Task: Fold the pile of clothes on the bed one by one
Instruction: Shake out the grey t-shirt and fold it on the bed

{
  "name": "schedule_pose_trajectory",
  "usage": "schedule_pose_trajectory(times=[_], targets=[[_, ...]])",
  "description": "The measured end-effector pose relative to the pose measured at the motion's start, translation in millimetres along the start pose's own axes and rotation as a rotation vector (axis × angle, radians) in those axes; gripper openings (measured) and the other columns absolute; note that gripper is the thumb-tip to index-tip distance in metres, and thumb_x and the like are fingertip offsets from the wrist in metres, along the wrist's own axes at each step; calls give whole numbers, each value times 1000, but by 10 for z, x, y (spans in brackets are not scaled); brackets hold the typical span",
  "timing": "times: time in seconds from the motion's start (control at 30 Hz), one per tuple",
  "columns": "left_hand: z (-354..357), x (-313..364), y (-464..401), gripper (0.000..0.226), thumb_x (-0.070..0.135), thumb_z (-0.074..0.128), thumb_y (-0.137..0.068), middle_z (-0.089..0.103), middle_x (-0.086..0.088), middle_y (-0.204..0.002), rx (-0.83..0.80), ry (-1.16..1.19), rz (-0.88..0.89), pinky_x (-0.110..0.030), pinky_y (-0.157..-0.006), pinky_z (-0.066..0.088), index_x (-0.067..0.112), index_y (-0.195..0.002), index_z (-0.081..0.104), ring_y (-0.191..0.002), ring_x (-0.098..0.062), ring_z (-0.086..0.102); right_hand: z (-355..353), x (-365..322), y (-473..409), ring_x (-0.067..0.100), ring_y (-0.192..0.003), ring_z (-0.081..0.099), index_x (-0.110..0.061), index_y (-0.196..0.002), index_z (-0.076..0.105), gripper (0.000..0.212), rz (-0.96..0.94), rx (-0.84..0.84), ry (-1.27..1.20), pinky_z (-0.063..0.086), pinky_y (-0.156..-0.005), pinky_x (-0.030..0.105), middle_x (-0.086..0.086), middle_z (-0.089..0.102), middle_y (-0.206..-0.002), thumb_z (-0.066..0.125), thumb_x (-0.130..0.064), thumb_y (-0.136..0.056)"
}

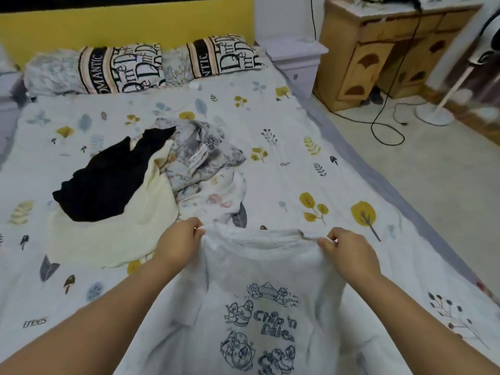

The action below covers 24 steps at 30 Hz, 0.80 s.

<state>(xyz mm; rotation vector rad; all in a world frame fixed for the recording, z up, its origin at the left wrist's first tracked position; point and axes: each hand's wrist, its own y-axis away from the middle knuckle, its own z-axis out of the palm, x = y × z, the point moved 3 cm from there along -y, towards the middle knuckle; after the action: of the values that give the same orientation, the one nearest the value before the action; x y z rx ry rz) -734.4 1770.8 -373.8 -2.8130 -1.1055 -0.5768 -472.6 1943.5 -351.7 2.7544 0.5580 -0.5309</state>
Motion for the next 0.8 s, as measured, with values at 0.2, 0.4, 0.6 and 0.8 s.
schedule_pose_trajectory(times=[0.2,0.4,0.6,0.8], targets=[[617,122,-642,19,19,48,-93,66,-16,-89,86,-3,16,-32,-62,32,5,-91,60,-88,-33,59,426,204,-773,29,-78,53,-13,-85,56,22,1,29,43,37,-61,29,10,62,-87,52,-33,-93],[1230,150,-1093,20,17,47,-93,62,-20,-97,167,27,-70,-35,-69,35,1,-99,58,-91,-36,56,890,402,-1403,35,-96,56,-9,-100,59,23,30,65,-6,40,-72,35,17,63,-101,53,-30,-91],[1960,156,-948,35,16,59,-77,51,-22,-115,43,-246,152,-46,-85,38,1,-109,54,-107,-38,46,1441,773,-1361,32,-115,41,-12,-123,45,35,77,-87,218,34,-89,40,13,49,-121,37,-33,-96],[2313,588,-829,47,32,44,-95,37,-8,-146,-135,-113,312,-40,-105,25,12,-137,40,-133,-25,34,1523,1025,-1189,31,-120,38,-11,-121,51,35,219,-127,195,34,-95,39,14,45,-126,43,-32,-94]])
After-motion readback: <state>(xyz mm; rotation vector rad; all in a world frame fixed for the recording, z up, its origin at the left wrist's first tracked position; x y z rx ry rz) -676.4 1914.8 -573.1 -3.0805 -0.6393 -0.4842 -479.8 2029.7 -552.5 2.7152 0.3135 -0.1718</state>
